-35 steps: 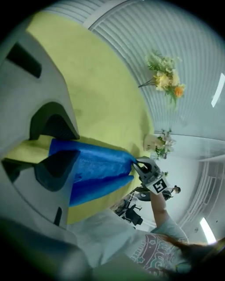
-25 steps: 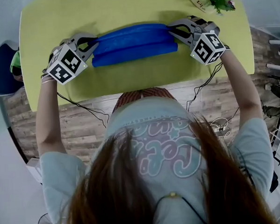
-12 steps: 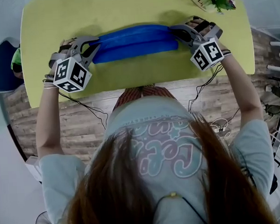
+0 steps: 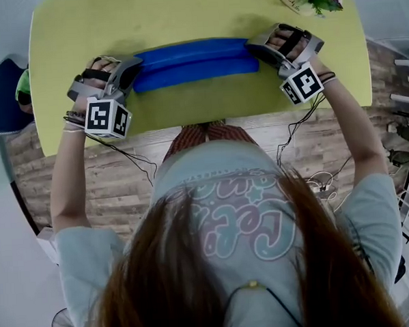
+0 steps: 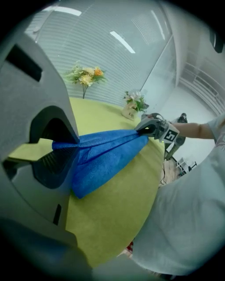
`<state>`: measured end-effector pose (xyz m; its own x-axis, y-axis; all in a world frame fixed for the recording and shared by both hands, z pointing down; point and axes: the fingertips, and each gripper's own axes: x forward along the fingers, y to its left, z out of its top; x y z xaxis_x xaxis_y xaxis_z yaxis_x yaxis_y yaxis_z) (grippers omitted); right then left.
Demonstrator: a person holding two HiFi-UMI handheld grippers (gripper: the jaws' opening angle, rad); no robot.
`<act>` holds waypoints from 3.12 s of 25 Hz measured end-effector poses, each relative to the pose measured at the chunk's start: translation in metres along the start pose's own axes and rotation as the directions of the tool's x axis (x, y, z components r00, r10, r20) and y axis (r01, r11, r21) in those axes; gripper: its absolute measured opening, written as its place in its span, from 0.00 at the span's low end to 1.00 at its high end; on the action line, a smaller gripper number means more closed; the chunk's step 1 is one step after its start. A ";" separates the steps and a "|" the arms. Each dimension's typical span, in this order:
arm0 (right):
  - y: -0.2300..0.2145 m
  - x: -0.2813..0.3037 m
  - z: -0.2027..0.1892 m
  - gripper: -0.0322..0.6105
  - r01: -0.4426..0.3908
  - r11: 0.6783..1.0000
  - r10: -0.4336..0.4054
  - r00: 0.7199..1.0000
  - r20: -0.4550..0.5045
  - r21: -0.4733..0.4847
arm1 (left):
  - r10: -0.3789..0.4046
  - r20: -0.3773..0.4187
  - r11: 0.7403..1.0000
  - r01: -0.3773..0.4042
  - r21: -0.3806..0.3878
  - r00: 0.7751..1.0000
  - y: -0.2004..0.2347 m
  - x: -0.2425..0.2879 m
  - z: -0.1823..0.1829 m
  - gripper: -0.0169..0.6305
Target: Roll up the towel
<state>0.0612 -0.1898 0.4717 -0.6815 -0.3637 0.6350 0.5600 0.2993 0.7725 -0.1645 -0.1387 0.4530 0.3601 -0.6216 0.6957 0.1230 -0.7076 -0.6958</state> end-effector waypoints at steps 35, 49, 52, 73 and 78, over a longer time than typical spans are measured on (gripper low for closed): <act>0.001 -0.032 -0.008 0.17 -0.098 0.885 0.094 0.995 0.032 0.456 | 0.123 0.012 0.771 -0.088 -0.630 0.992 0.069 -0.041 -0.030 0.21; -0.094 -0.009 -0.044 0.12 -0.032 0.528 -0.138 0.983 0.123 0.849 | -0.324 0.188 0.645 0.362 -0.673 0.927 0.034 0.031 0.010 0.21; -0.084 0.009 -0.033 0.26 -0.223 0.395 -0.058 0.962 0.267 0.891 | -0.330 0.190 0.663 0.370 -0.651 0.925 0.029 0.028 0.013 0.21; -0.041 0.026 -0.002 0.35 -0.371 0.394 0.122 0.928 0.352 0.841 | -0.255 0.175 0.656 0.303 -0.691 0.951 0.028 0.015 -0.001 0.21; -0.039 0.027 0.001 0.35 -0.387 0.416 0.137 0.921 0.364 0.823 | -0.181 0.223 0.556 0.286 -0.780 0.958 0.060 0.017 -0.013 0.21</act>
<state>0.0206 -0.2104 0.4582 -0.7227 0.0272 0.6906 0.1092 0.9912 0.0753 -0.1627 -0.1964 0.4253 0.5285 -0.3924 0.7528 -0.5497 -0.8339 -0.0488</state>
